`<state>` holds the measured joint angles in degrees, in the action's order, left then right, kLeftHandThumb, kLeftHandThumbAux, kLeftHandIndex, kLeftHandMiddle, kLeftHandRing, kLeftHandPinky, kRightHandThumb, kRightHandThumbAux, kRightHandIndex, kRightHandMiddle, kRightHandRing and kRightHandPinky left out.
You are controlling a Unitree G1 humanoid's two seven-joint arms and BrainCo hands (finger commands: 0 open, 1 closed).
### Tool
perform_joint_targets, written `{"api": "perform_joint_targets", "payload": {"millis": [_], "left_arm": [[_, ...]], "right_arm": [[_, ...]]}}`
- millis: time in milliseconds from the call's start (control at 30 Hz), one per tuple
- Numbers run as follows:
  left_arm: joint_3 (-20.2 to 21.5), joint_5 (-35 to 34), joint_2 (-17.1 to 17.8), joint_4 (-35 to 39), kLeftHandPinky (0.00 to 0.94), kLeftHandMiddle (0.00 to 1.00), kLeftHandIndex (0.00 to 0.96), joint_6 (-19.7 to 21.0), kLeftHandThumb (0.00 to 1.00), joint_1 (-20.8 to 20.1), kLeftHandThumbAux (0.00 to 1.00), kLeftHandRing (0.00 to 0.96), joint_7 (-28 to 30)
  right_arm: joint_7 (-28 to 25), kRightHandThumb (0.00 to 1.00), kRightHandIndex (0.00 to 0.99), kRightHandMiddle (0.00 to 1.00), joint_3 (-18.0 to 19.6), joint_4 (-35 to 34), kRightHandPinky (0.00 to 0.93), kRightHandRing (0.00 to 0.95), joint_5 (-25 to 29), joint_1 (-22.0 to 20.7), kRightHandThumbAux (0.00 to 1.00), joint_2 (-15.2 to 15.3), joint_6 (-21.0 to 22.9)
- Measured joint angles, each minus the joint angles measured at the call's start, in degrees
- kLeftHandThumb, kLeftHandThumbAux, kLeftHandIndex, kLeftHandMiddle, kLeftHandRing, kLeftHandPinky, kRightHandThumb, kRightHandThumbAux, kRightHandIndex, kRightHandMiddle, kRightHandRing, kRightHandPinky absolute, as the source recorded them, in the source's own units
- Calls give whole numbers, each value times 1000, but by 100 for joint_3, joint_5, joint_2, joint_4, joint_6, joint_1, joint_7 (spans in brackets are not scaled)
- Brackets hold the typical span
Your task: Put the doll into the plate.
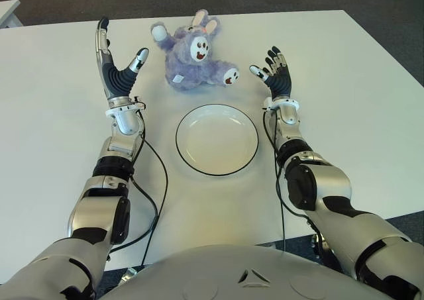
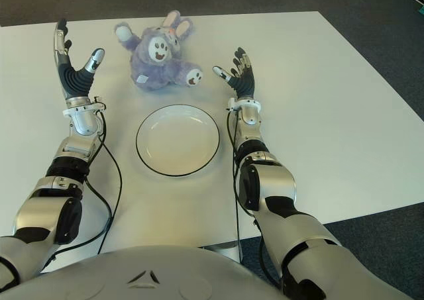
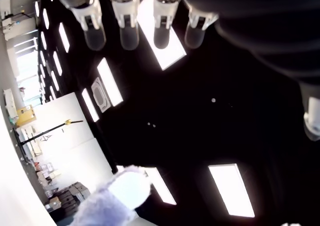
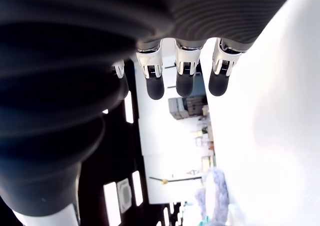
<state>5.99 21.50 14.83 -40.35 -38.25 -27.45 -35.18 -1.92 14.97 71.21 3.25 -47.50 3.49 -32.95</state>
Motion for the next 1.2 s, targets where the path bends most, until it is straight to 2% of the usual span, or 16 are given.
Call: {"api": "perform_joint_targets", "payload": {"millis": [667, 967, 1000, 1200], "left_arm": [[-67, 103, 154, -52, 0, 15, 0, -220, 0, -3, 332, 75, -115], [-191, 105, 267, -126, 0, 22, 0, -230, 0, -28, 295, 149, -89], [-210, 106, 273, -134, 0, 27, 0, -230, 0, -32, 299, 186, -84], [-307, 184, 354, -175, 0, 31, 0, -225, 0, -43, 323, 152, -83]], "right_arm": [[45, 22, 18, 18, -16, 1, 41, 12, -9, -1, 805, -4, 21], [50, 22, 23, 20, -16, 1, 46, 15, -8, -1, 808, -4, 40], [50, 22, 23, 21, -15, 1, 44, 15, -8, -2, 807, -4, 41], [68, 20, 21, 20, -17, 2, 37, 13, -8, -6, 804, -10, 44]]}}
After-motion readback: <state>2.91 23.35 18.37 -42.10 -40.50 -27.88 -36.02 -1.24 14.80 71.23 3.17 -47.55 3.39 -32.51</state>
